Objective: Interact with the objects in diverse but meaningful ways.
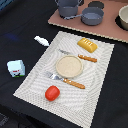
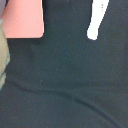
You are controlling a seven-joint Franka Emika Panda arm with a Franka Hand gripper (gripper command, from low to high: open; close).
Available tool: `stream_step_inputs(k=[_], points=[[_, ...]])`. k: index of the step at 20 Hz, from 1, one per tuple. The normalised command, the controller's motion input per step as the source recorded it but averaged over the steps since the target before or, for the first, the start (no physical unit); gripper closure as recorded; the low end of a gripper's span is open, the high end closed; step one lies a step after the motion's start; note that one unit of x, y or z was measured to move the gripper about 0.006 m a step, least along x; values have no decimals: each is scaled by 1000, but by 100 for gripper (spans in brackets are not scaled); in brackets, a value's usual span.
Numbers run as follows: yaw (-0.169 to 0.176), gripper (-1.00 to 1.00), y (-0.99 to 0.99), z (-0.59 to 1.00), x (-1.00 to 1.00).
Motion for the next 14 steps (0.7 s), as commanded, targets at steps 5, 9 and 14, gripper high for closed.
stream_step_inputs(k=[5, 9, 14], points=[[-21, -100, 21, -3, 345], [-15, -100, 3, -6, 133], [-32, -100, -18, -69, 217]])
